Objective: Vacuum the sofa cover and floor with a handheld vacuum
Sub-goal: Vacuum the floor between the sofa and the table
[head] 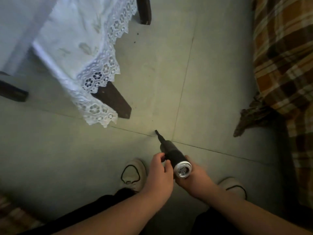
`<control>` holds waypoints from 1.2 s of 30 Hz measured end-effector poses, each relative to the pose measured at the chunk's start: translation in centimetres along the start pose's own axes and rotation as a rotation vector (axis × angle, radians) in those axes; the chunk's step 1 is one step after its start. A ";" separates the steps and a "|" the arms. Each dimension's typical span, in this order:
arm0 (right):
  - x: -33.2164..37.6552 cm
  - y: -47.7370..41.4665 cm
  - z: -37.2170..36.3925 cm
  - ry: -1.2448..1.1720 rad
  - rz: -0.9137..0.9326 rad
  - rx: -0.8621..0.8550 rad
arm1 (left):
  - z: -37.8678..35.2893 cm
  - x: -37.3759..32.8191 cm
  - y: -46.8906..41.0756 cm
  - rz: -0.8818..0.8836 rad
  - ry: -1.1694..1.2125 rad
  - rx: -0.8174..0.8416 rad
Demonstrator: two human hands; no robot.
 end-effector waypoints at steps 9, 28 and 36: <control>3.1 -2.8 -0.8 0.024 0.079 -0.007 | 2.4 -0.2 -1.5 0.033 0.106 -0.045; 3.8 -4.4 -1.8 -0.081 0.064 0.016 | 3.3 -0.1 -2.7 -0.031 0.079 -0.102; 4.3 -5.2 -1.2 -0.044 0.051 -0.043 | 3.7 -0.9 -3.9 -0.038 0.111 -0.055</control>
Point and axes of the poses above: each hand's wrist, its own y-axis away from the middle knuckle, its own z-axis out of the back of the hand, x = y × z, the point moved 3 cm from there along -y, towards the middle knuckle, and after that the axes turned 6 degrees about -y, right-handed, at the moved point
